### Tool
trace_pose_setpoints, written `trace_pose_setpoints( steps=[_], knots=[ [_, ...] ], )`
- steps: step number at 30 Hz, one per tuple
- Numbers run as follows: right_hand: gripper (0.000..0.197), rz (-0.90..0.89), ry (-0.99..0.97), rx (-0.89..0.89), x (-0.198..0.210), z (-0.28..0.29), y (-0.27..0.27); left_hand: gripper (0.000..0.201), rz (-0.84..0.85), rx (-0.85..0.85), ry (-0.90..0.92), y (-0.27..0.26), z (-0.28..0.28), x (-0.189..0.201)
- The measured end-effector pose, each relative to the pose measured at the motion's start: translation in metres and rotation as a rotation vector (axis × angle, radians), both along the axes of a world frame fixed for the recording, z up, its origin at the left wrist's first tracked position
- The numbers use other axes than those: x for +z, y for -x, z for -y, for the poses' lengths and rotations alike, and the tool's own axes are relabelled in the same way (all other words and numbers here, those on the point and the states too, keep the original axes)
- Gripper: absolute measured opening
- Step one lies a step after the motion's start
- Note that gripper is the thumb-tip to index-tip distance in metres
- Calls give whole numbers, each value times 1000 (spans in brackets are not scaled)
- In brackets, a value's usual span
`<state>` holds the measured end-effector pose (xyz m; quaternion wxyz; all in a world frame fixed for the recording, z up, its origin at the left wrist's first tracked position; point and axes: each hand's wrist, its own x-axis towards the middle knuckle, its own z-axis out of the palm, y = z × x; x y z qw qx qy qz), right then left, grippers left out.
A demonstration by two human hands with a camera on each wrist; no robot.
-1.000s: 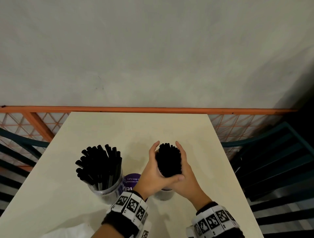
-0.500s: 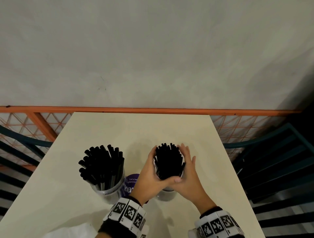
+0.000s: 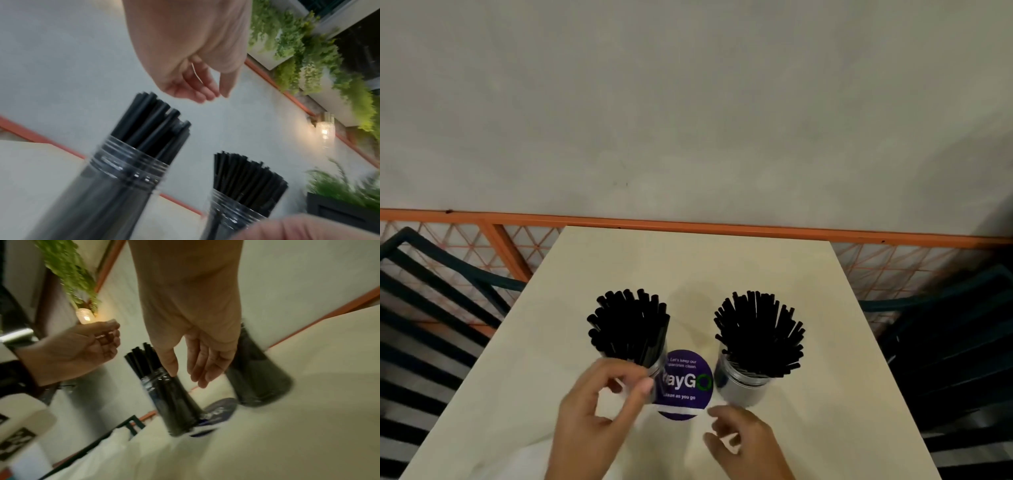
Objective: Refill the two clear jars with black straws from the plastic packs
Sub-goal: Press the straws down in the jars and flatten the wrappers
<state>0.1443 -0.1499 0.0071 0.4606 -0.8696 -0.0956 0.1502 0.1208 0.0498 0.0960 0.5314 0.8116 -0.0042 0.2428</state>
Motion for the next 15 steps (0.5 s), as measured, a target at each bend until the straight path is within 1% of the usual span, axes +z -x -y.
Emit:
trace_pose_setpoints(
  steps=[1, 2, 4, 5, 8, 10, 12, 14, 15],
  knots=[
    [37, 48, -20, 8, 7, -15, -1, 18, 19, 81, 13, -1, -9, 1],
    [40, 77, -50, 17, 15, -28, -3, 27, 16, 158, 27, -3, -19, 0],
    [69, 91, -124, 32, 27, -51, -11, 52, -32, 261, 54, -9, -35, -5],
    [79, 99, -151, 41, 34, -60, -16, 65, -64, 262, 71, -14, -40, -10],
    [92, 149, -252, 83, 52, -82, -39, 107, -207, 126, 112, -31, -51, -28],
    [97, 147, -287, 89, 55, -93, -56, 128, -309, -2, 135, -45, -54, -34],
    [112, 116, -266, 120, 51, -103, -69, 139, -388, -160, 174, -56, -56, -32],
    [122, 107, -245, 140, 42, -112, -76, 141, -401, -293, 175, -66, -58, -32],
    [123, 107, -240, 144, 38, -115, -79, 139, -406, -330, 177, -69, -59, -33]
  ],
)
